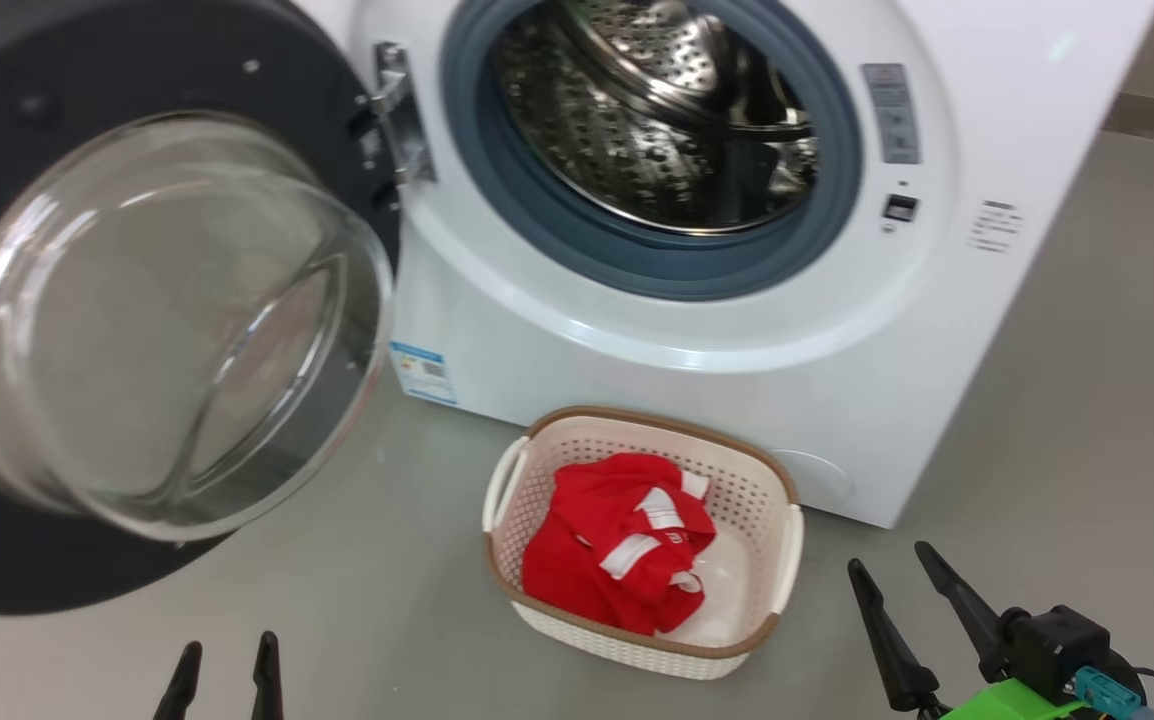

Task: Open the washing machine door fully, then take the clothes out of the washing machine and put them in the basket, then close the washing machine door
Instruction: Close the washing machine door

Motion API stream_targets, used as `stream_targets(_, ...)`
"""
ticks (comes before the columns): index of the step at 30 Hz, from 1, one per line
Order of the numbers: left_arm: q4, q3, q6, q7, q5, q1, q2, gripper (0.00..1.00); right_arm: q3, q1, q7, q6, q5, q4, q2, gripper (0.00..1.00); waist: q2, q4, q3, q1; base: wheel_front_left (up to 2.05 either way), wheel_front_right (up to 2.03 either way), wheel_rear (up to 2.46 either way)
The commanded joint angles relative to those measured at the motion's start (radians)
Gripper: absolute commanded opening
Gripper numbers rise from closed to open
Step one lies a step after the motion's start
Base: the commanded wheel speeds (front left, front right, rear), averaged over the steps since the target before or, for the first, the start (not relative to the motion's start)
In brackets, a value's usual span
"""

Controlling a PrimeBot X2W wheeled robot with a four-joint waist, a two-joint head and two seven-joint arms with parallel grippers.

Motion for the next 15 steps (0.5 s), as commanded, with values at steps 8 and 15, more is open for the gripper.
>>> stream_targets(8,-0.017,0.015,0.022,-0.005,-0.026,-0.008,0.006,1.00,0.058,-0.060,-0.006,0.005,0.010,-0.009,-0.010,1.00,0.0000,0.140,-0.010,0.0000,0.00,0.00,0.00)
stream_targets(15,-0.040,0.014,0.044,-0.005,-0.049,0.009,0.006,1.00,0.107,-0.106,-0.006,0.005,0.021,0.012,-0.013,1.00,0.0000,0.150,-0.002,0.0000,0.00,0.00,0.00)
